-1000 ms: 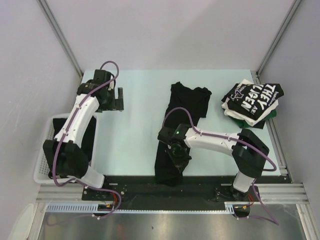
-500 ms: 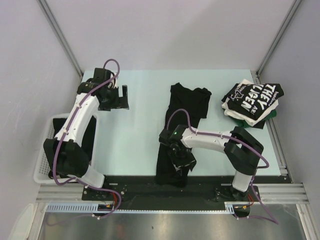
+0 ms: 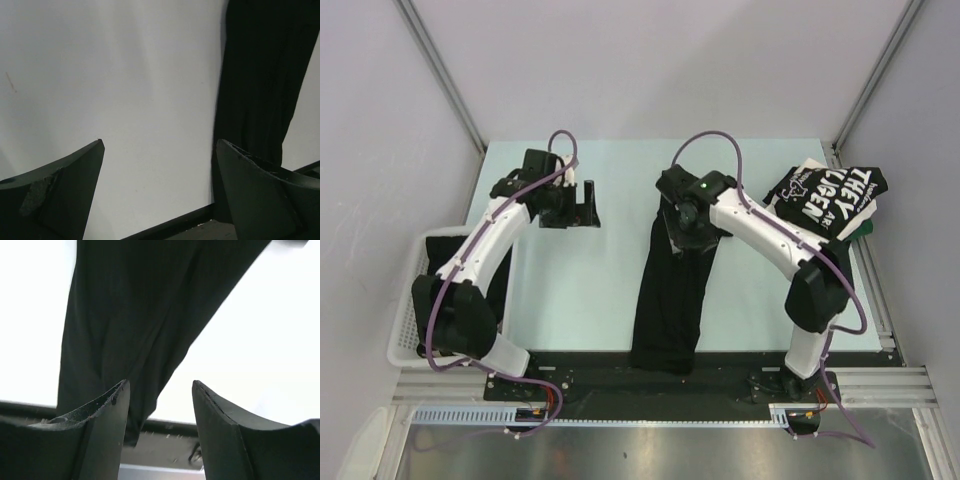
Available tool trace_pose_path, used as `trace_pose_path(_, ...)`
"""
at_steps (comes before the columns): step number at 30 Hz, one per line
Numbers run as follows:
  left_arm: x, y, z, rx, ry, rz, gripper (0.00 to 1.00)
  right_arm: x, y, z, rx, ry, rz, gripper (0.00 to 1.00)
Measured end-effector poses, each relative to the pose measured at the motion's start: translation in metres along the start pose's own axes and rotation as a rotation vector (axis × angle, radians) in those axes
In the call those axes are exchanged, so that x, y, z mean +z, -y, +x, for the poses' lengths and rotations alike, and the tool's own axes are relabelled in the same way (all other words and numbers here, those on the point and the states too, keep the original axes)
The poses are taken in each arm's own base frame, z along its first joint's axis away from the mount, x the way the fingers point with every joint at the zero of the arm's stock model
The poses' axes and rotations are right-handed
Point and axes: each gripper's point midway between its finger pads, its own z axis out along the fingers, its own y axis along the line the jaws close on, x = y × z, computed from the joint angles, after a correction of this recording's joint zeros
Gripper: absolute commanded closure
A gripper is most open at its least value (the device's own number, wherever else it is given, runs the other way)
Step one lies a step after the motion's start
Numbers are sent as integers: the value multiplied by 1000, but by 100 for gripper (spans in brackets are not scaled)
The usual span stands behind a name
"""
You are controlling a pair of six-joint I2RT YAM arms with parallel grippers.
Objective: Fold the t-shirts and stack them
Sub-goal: Rotate the tshirt 90 degrees
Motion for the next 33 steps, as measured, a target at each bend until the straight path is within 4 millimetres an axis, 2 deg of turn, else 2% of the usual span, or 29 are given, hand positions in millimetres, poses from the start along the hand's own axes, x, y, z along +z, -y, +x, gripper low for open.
trace_pose_path(2, 4, 9, -7, 13, 9, 23, 1, 5, 4, -17, -8, 23, 25, 41)
trace_pose_path(5, 10, 19, -23, 29, 27, 44, 1, 16, 17, -30, -17, 23, 69, 41)
trace_pose_path(8, 14, 22, -37, 38, 52, 52, 0, 31, 44, -46, 13, 19, 114, 40)
trace_pose_path(13, 20, 24, -47, 40, 63, 57, 0, 51, 95, -88, 81, 73, 184, 39)
trace_pose_path(19, 24, 25, -47, 42, 54, 58, 0, 72, 144, -158, 148, 206, 212, 35)
trace_pose_path(24, 25, 24, -46, 37, 52, 51, 1, 101, 168, -197, 146, 265, 215, 27)
trace_pose_path(28, 26, 20, -36, 31, 36, 35, 1, 133, 181, -211, 134, 267, 204, 23)
trace_pose_path(33, 27, 13, -24, 23, 6, 4, 0, 173, 198, -201, 154, 208, 177, 22)
